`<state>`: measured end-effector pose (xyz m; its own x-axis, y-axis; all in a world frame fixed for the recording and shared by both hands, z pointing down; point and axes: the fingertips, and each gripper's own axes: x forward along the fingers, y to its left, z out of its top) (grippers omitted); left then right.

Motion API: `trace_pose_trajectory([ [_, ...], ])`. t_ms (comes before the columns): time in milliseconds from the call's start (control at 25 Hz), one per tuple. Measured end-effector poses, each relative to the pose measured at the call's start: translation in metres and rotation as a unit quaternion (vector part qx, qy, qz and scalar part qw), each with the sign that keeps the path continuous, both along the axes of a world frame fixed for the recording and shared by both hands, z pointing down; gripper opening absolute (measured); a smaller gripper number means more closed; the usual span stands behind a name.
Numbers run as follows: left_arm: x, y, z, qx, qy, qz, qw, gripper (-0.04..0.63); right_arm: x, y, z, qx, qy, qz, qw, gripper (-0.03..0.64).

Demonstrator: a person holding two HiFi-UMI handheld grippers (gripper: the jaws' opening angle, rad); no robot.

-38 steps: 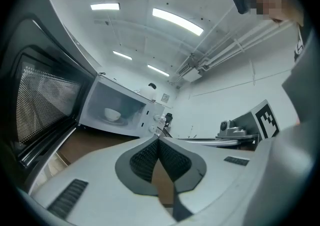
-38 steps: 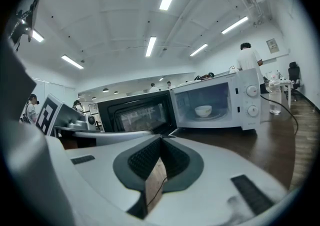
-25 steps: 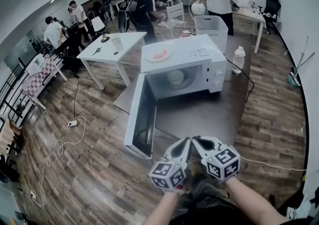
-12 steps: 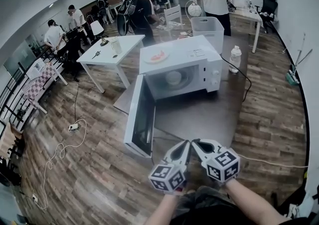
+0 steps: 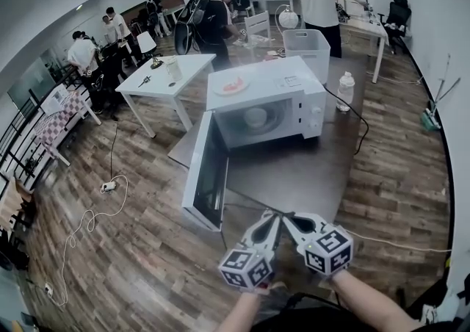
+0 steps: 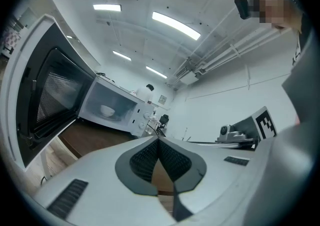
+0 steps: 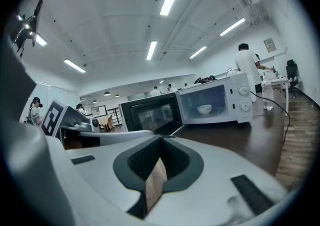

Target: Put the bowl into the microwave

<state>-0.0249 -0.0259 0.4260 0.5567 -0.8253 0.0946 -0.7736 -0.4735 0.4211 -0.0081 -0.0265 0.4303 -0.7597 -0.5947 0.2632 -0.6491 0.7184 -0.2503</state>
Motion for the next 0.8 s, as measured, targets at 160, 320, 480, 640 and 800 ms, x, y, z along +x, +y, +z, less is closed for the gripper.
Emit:
trace_pose_trajectory([
  [160,0.008,0.010,0.000,-0.003,0.005,-0.002,1.0000,0.000,0.008,0.011,0.001,-0.006,0.002,-0.005,1.000,0.000],
  [320,0.017,0.027,-0.001,-0.003,0.014,-0.009,0.9999,0.000,0.017,0.028,0.002,-0.011,0.002,-0.005,1.000,0.000],
  [480,0.027,0.043,0.004,-0.011,0.013,-0.012,0.9998,0.000,0.027,0.044,0.007,-0.019,0.000,-0.004,1.000,0.001],
  [640,0.032,0.054,0.009,-0.019,0.015,-0.013,0.9996,0.000,0.033,0.056,0.014,-0.030,0.000,-0.006,1.000,0.002],
  [800,0.034,0.056,0.012,-0.024,0.017,-0.017,0.9994,0.000,0.035,0.060,0.018,-0.035,0.001,-0.010,0.999,0.002],
])
